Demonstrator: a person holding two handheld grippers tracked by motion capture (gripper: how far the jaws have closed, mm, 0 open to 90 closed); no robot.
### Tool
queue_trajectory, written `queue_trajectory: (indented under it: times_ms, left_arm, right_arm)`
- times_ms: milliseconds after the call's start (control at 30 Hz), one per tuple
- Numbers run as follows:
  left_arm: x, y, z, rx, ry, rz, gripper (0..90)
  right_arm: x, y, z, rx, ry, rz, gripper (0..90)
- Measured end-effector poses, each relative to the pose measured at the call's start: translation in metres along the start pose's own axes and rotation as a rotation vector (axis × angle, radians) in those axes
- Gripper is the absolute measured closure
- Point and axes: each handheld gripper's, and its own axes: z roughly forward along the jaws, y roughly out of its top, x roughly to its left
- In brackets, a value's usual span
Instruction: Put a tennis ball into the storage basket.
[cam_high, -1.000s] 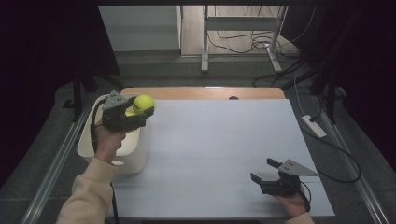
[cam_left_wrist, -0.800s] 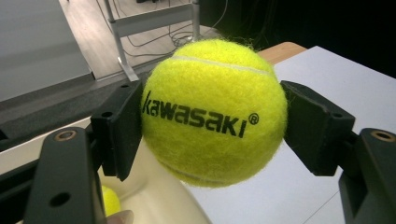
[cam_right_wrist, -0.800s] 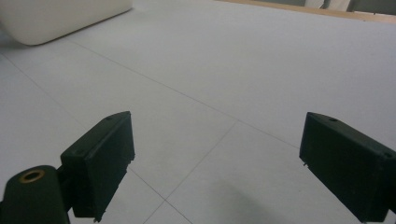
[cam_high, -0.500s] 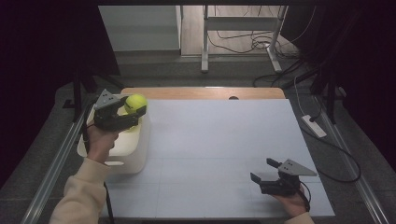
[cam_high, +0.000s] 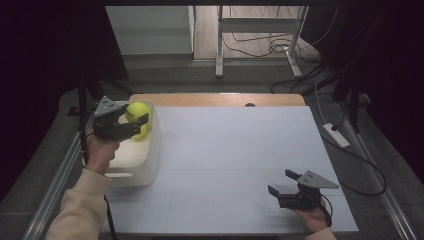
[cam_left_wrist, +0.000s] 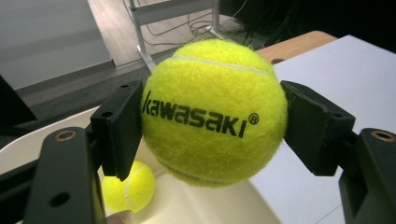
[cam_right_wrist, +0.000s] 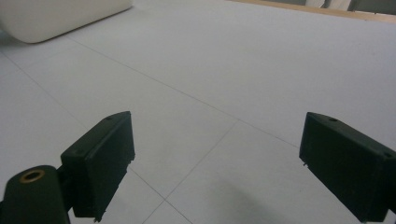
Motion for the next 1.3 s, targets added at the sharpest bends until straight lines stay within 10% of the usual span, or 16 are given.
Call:
queue_trajectory:
  times_ms: [1300]
  left_arm:
    - [0.03,-0.015,0.025,0.191,0.068,-0.032,26.7]
  right_arm:
    - [0.0,0.0,0.001,0.0,0.001,-0.003,10.4]
